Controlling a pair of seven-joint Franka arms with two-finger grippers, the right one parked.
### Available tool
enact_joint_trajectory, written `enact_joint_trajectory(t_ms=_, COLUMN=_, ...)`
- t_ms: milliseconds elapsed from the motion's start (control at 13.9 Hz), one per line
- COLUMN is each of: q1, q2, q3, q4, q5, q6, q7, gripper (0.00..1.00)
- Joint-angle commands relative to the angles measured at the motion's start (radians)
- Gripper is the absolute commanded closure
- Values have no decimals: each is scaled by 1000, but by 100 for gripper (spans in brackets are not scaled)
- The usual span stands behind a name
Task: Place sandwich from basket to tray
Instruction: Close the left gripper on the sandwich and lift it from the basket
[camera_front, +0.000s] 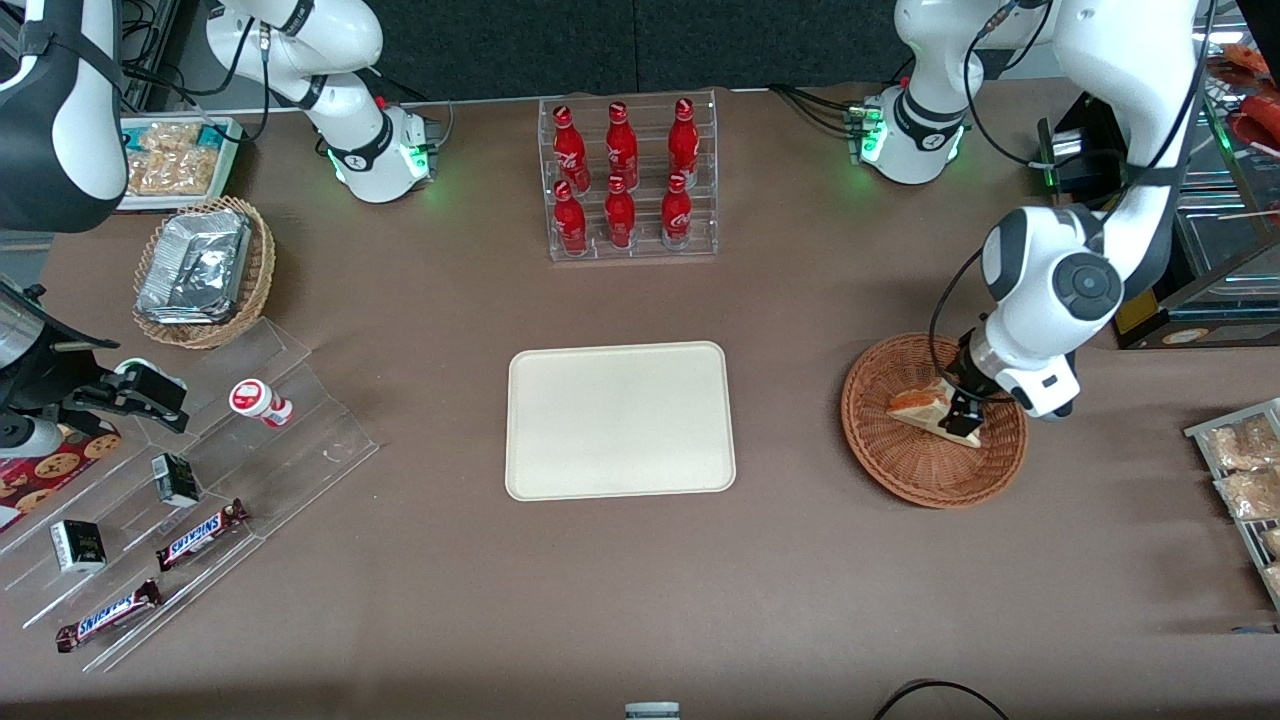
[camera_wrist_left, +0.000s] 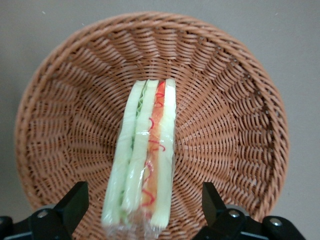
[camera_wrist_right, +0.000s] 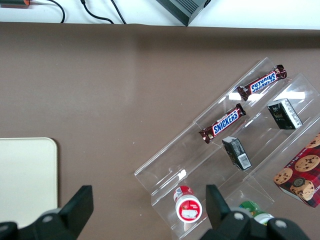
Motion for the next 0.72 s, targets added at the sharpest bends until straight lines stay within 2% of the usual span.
enact_joint_trajectory(t_ms=0, q1=-11, q2=51, q3=1, q4=5, q5=4, q6=61, q7=-59, gripper=0)
enact_joint_trajectory(t_ms=360, q1=-27, q2=92, q3=0, q4=-10, q5=9, q6=134, q7=-60, gripper=2)
enact_joint_trajectory(t_ms=432, q1=-27, q2=97, q3=0, q4=-12, q5=9, q6=140, q7=-60, gripper=19)
enact_joint_trajectory(t_ms=504, q1=-27, q2=98, q3=0, q4=-13, q5=9, q6=140, q7=-60, gripper=47)
enact_joint_trajectory(t_ms=576, q1=-27, q2=100, q3=0, q4=-13, q5=11, q6=142, q7=-60, gripper=68)
enact_joint_trajectory(t_ms=648, q1=-28, q2=100, q3=0, q4=-12, q5=12, q6=140, q7=-60, gripper=85)
